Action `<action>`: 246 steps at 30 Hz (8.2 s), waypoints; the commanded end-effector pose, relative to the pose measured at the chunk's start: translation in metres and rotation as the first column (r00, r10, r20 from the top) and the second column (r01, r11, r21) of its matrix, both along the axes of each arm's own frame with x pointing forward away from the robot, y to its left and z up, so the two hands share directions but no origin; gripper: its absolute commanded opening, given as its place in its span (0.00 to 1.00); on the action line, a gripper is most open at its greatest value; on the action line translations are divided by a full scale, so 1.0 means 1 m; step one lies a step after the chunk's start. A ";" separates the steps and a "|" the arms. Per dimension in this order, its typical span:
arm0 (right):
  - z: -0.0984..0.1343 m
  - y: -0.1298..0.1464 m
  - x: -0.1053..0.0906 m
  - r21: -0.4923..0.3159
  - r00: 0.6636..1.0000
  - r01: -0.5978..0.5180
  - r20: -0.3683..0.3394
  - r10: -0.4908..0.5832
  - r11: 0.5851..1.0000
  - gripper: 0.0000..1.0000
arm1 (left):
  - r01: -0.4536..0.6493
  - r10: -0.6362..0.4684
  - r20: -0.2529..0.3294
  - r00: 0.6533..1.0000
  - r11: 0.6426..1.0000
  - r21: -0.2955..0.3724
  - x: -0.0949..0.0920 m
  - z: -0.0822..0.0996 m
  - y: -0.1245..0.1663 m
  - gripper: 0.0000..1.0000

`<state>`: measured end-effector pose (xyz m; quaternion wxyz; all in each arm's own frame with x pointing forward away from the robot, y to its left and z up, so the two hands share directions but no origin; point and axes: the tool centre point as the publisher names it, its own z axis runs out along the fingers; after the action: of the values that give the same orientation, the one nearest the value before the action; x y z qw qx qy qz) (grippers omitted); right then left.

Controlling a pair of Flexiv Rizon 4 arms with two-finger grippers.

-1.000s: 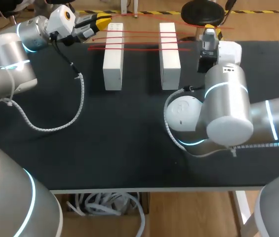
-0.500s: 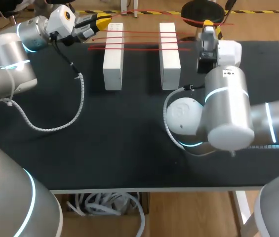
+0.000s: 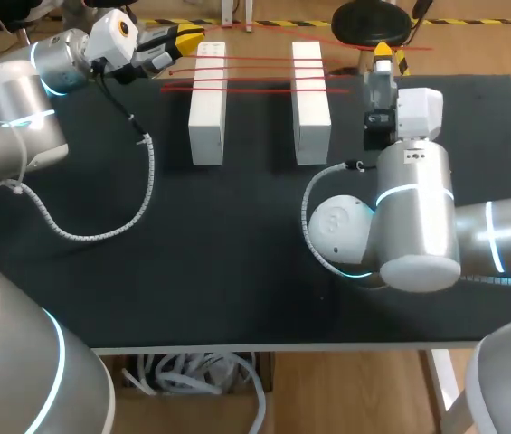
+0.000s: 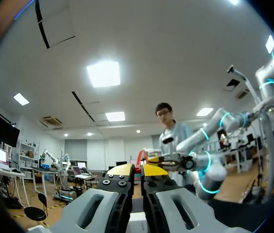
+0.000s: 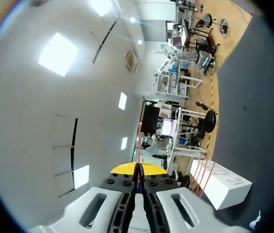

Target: Grab the tape and strap the tape.

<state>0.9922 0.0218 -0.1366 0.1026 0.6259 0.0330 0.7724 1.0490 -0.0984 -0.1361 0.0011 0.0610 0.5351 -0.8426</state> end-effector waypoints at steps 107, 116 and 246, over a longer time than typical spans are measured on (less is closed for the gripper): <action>0.002 0.020 -0.002 -0.560 0.966 0.047 -0.185 -0.180 0.827 0.00 | 0.298 0.254 -0.261 0.931 -0.118 0.947 0.012 0.034 -0.045 0.00; 0.002 0.020 -0.002 -0.560 0.966 0.047 -0.185 -0.180 0.827 0.00 | 0.265 0.311 -0.188 0.932 -0.229 0.937 -0.001 0.048 -0.070 0.00; 0.020 0.098 -0.038 -0.995 0.969 0.049 0.027 -0.246 0.086 0.00 | 0.099 0.369 -0.058 0.928 -0.093 0.991 -0.078 0.042 -0.095 0.00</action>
<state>0.9534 0.1262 -0.1206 0.5784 0.4475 0.4813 0.4833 0.9708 -0.1935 -0.0951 -0.0425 -0.1487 0.9731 -0.1707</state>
